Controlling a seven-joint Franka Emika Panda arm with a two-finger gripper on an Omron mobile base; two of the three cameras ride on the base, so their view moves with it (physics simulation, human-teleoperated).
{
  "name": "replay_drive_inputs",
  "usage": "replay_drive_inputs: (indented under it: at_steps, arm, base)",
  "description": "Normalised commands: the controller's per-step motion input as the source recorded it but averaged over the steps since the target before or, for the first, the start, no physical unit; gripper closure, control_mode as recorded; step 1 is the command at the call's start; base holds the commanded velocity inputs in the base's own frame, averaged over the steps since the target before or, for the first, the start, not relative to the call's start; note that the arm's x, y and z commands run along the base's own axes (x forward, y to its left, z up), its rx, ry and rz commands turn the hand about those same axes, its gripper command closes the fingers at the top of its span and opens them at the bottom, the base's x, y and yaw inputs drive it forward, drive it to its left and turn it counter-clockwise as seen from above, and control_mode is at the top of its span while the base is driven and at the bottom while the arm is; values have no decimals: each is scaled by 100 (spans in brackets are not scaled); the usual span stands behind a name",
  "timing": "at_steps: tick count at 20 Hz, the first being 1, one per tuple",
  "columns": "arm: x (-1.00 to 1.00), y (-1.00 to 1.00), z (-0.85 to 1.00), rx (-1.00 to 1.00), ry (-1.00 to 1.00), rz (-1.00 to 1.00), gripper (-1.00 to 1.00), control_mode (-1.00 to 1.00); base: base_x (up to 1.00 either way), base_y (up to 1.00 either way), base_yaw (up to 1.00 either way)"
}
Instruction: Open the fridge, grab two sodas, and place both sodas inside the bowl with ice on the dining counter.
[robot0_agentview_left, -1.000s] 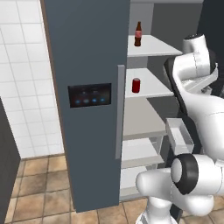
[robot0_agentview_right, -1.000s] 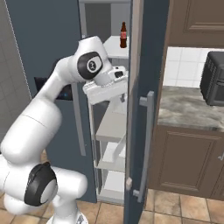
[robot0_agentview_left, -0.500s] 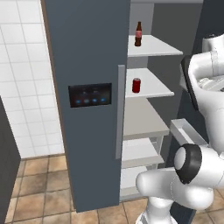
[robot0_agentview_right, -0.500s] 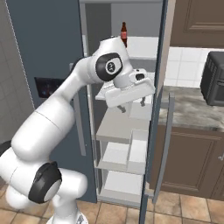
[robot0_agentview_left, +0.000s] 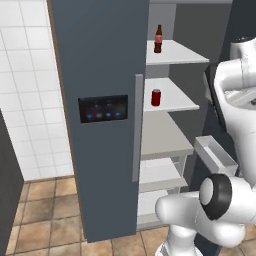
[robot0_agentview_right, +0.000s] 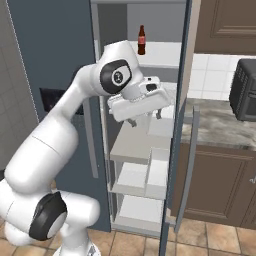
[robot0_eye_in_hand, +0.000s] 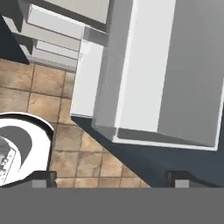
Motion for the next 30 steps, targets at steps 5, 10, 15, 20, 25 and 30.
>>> replay_drive_inputs:
  at_steps: [5,10,15,20,25,30]
  arm:
    - [-4,100,-3,-1,-24,0,-100,-100]
    - [-6,100,-16,6,-22,1,-100,-100]
    - [-19,63,-43,22,-25,5,-100,-100]
    - [-3,13,-20,29,-25,0,-100,-100]
    - [0,21,-16,13,-12,1,-100,-100]
    - [0,2,-10,5,-3,-1,-100,-100]
  base:
    - [0,0,0]
    - [0,0,0]
    - [0,0,0]
    - [0,0,0]
    - [0,0,0]
    - [0,0,0]
